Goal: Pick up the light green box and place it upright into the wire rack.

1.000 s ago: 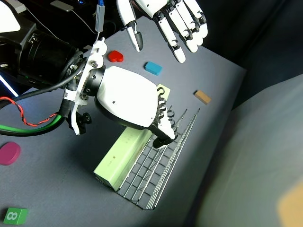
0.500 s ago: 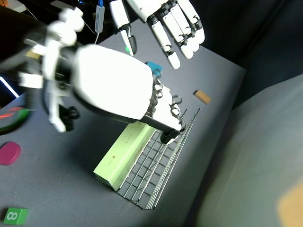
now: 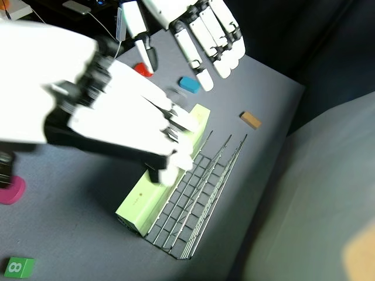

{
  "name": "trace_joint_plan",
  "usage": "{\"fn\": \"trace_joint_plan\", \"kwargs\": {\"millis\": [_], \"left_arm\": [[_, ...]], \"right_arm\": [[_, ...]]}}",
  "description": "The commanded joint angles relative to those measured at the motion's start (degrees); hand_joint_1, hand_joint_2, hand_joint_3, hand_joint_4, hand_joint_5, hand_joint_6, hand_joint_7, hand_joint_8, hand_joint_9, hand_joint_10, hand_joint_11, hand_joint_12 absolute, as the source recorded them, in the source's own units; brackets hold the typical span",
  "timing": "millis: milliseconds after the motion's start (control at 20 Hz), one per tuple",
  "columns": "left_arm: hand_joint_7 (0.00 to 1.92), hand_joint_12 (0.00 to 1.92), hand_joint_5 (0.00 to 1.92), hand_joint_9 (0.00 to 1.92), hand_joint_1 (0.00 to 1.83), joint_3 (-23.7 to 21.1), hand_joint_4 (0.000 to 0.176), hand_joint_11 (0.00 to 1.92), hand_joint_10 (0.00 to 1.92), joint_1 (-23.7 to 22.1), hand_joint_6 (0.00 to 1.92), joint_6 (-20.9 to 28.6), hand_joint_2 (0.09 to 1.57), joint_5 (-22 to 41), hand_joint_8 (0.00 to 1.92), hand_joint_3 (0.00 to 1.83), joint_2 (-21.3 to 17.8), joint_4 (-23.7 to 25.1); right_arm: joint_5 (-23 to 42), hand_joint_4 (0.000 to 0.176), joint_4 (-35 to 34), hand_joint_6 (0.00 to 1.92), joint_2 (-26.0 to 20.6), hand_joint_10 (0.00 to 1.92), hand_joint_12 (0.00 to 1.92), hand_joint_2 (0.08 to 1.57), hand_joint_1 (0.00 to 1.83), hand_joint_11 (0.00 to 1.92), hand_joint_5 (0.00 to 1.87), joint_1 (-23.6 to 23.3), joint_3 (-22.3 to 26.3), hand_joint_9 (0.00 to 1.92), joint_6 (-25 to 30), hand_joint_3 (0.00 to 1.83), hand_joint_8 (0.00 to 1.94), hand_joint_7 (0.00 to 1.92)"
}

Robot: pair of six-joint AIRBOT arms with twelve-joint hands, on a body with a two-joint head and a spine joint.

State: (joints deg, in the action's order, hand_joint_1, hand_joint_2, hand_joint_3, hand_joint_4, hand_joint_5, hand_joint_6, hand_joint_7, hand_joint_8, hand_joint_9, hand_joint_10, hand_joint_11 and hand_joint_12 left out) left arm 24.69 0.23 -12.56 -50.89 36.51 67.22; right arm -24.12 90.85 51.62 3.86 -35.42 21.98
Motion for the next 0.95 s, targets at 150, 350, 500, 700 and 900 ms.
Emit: {"fn": "trace_joint_plan", "kwargs": {"millis": [150,350,500,700,900], "left_arm": [[0.2,0.61,0.2,0.22,0.12,-0.23,0.103,0.0,0.01,-0.75,0.01,0.12,1.24,-0.61,0.01,0.0,2.09,4.97],[0.67,1.9,0.59,0.77,0.67,-0.05,0.0,0.92,1.9,-0.93,1.9,1.36,1.24,-1.53,1.9,0.0,3.9,5.38],[0.97,1.92,0.98,0.96,0.72,-0.03,0.0,1.05,1.92,-1.17,1.92,1.55,1.21,-1.84,1.92,0.0,4.64,5.38],[1.31,1.92,1.23,1.32,0.7,0.12,0.0,1.39,1.92,-1.35,1.92,1.6,1.27,-2.14,1.92,0.01,6.06,5.39],[1.44,1.92,1.28,1.5,0.75,0.17,0.0,1.59,1.92,-1.64,1.92,1.81,1.34,-2.72,1.92,0.01,7.34,5.39]], "right_arm": [[0.74,0.0,1.79,0.05,-5.34,0.11,1.26,1.01,0.76,0.31,0.69,-0.5,3.69,0.65,0.14,0.01,0.04,0.74],[3.22,0.0,-1.44,1.84,-7.41,1.9,1.91,1.12,0.78,1.32,0.81,0.85,5.24,1.08,0.16,0.0,1.87,0.9],[1.73,0.0,-2.72,1.92,-7.5,1.92,1.92,1.18,0.78,1.52,1.0,1.46,5.23,1.2,0.17,0.01,1.94,1.04],[2.05,0.0,-2.72,1.92,-7.5,1.92,1.92,1.34,0.77,1.81,1.25,1.39,5.24,1.58,0.02,0.04,1.94,1.42],[1.95,0.176,-2.71,1.92,-7.5,1.92,1.92,1.4,0.98,1.8,1.32,1.91,5.23,1.59,-0.37,0.0,1.94,1.46]]}}
